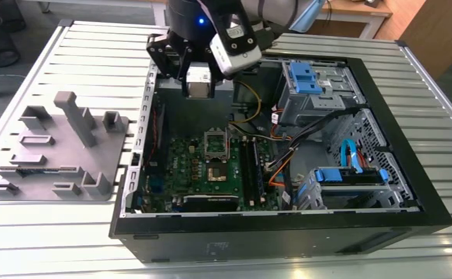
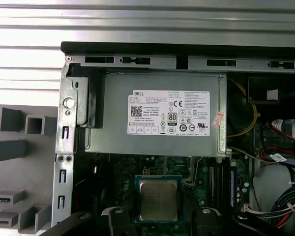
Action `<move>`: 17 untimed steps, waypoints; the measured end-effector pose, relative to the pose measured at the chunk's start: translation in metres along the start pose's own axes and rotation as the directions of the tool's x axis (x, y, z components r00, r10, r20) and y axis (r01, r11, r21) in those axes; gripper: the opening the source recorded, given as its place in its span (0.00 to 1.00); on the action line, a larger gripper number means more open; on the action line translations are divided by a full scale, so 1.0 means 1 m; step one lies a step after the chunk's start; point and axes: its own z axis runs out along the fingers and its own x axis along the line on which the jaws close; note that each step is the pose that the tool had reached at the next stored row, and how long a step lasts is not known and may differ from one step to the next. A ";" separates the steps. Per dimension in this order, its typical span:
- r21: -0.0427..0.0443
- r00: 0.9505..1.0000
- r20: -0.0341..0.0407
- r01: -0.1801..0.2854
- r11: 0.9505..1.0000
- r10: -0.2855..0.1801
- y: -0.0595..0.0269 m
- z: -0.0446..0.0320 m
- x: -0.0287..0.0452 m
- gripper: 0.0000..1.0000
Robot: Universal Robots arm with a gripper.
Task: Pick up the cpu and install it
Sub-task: 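Pick up the cpu and move it towards the insertion slot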
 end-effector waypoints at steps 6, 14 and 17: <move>0.000 1.000 -0.003 0.000 1.000 0.000 -0.0047 0.0063 -0.0063 0.47; 0.000 1.000 -0.006 0.000 1.000 0.000 -0.0104 0.0147 -0.0159 0.47; -0.001 1.000 -0.005 0.000 1.000 0.000 -0.0125 0.0182 -0.0169 0.47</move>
